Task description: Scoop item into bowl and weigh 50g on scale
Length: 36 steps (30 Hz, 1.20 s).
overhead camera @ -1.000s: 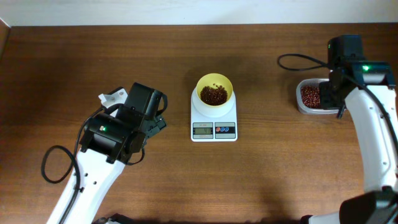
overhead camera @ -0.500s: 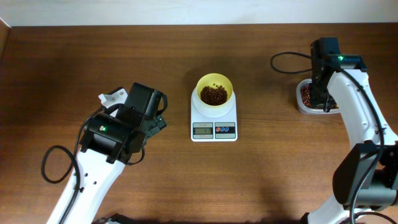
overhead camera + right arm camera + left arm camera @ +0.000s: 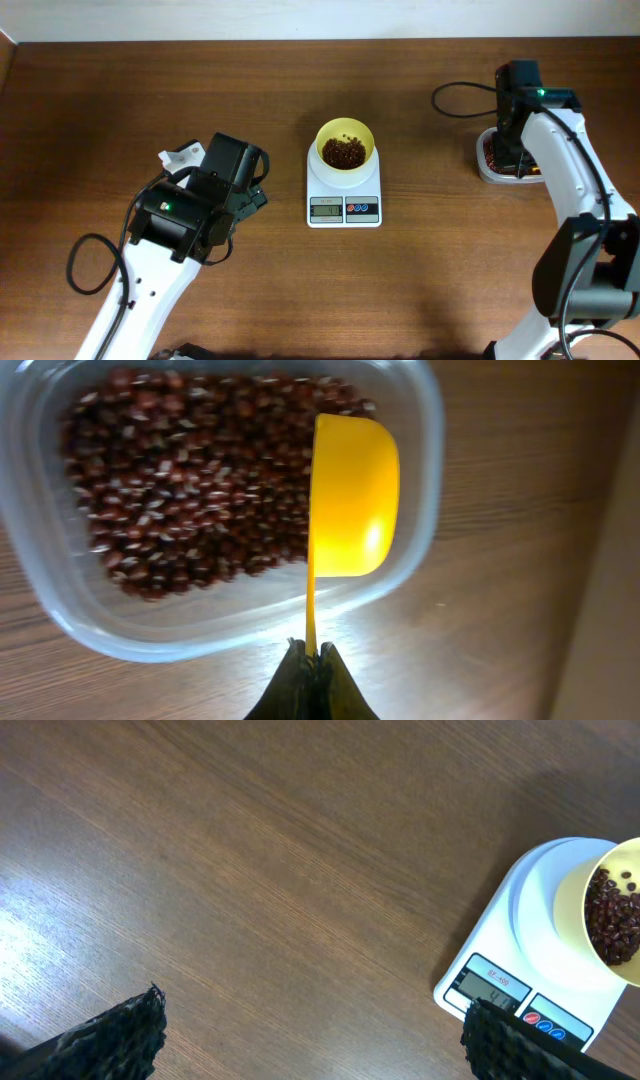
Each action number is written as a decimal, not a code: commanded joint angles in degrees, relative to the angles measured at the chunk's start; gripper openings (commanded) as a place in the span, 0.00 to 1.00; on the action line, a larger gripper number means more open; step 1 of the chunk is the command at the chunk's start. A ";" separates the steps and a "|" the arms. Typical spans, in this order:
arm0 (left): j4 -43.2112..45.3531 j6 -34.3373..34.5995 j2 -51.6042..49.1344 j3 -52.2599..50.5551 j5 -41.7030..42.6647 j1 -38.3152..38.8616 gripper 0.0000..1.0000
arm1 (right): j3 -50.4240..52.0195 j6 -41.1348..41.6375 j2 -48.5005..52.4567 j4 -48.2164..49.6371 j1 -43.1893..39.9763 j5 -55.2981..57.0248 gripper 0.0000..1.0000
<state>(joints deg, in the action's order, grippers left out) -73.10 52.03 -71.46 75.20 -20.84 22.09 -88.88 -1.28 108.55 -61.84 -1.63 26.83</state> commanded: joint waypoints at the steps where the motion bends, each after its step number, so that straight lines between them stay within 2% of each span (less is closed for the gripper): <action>1: -0.07 -0.07 0.68 0.11 -0.55 -0.24 0.99 | 0.59 0.92 1.25 0.15 0.11 -6.69 0.04; 7: -0.07 -0.07 0.68 0.11 -0.55 -0.24 0.99 | 0.39 0.96 1.20 -0.07 0.11 -20.15 0.04; 17: -0.07 -0.07 0.68 0.11 -0.55 -0.24 0.99 | -2.34 3.74 1.09 -0.31 -0.50 -24.04 0.04; 24: -0.07 -0.07 0.68 0.11 -0.55 -0.24 0.99 | -2.34 3.76 1.09 -0.61 -7.98 -38.53 0.04; 31: -0.07 -0.07 0.68 0.11 -0.55 -0.24 0.99 | -2.95 3.74 0.98 -2.89 -14.27 -40.39 0.04; 36: -0.07 -0.07 0.68 0.11 -0.55 -0.24 0.99 | -5.01 3.69 -1.73 -3.50 -15.28 -39.71 0.04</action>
<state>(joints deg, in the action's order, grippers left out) -73.10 52.03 -71.46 75.20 -20.84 22.09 -91.68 2.57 109.36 -65.34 -16.45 -12.36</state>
